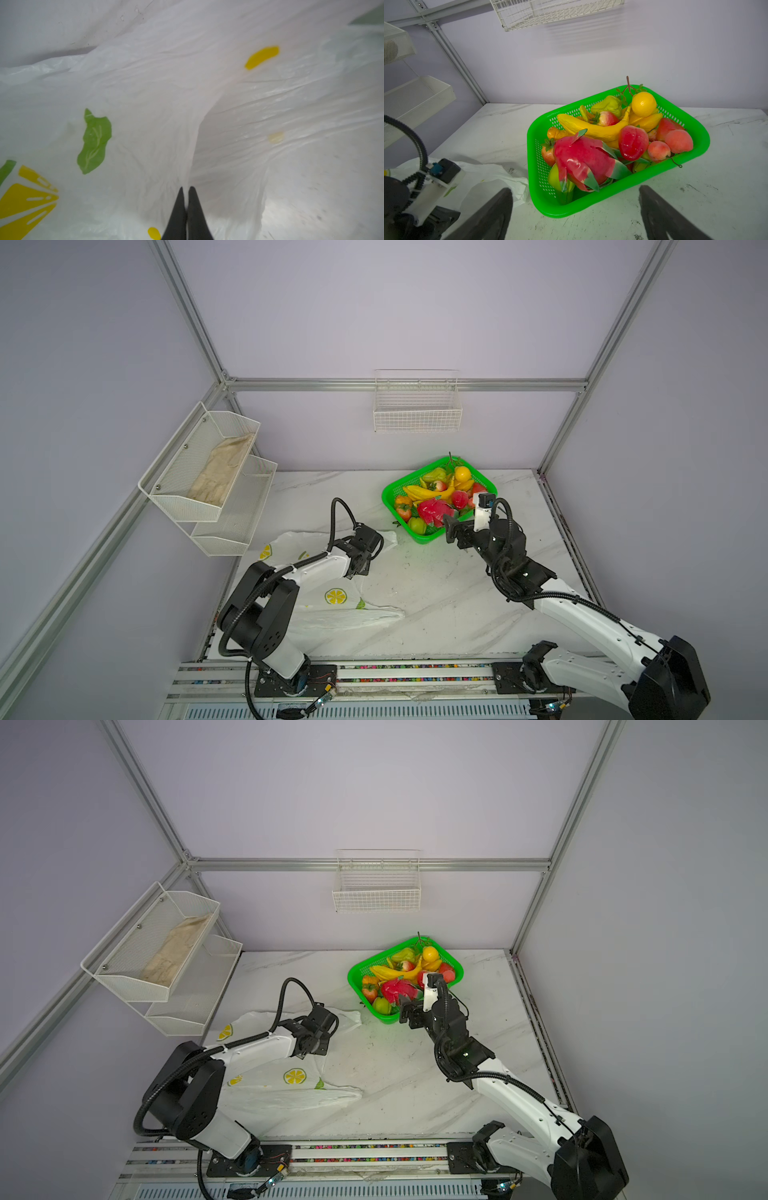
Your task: Place the fake fruits into the plastic bag and tie a complex knot
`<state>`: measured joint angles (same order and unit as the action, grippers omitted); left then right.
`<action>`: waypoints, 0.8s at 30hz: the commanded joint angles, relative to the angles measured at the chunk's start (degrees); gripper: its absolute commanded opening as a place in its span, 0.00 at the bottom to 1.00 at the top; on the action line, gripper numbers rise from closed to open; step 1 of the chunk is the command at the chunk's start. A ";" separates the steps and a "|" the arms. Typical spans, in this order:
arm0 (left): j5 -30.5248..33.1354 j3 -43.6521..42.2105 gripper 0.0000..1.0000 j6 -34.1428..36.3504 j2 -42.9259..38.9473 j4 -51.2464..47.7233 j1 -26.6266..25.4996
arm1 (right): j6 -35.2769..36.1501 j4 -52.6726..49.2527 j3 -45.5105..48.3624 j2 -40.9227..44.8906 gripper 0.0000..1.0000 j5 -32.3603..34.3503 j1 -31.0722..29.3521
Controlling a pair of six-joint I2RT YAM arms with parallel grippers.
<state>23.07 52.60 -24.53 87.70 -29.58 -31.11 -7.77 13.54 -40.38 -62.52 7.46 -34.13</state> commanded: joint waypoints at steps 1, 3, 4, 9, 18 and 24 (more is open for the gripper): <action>-15.78 -2.24 0.00 -2.35 -13.35 10.10 3.76 | 1.68 1.30 2.57 -1.33 0.94 -11.13 -0.24; -22.86 -5.39 0.00 -4.92 -19.18 14.98 6.94 | -1.89 3.78 4.09 -2.94 0.91 -17.25 -0.39; -25.57 -6.73 0.00 -6.11 -21.68 16.79 8.42 | -4.56 6.23 5.27 -3.75 0.90 -19.33 -0.52; -31.49 -6.24 0.00 -8.39 -25.73 15.90 12.92 | -17.48 20.21 11.76 -7.35 0.87 -19.71 -1.23; -42.55 -7.80 0.00 -14.06 -27.03 18.07 16.61 | -14.46 31.13 11.24 -19.86 0.92 -17.65 -9.86; -43.86 -8.54 0.00 -13.45 -27.91 17.22 16.67 | -4.47 39.92 10.72 -24.30 0.94 -10.71 -12.18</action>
<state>-18.02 46.24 -37.43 61.56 -14.06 -14.74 -17.52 44.80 -29.12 -86.13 -7.64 -46.30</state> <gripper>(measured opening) 0.047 0.943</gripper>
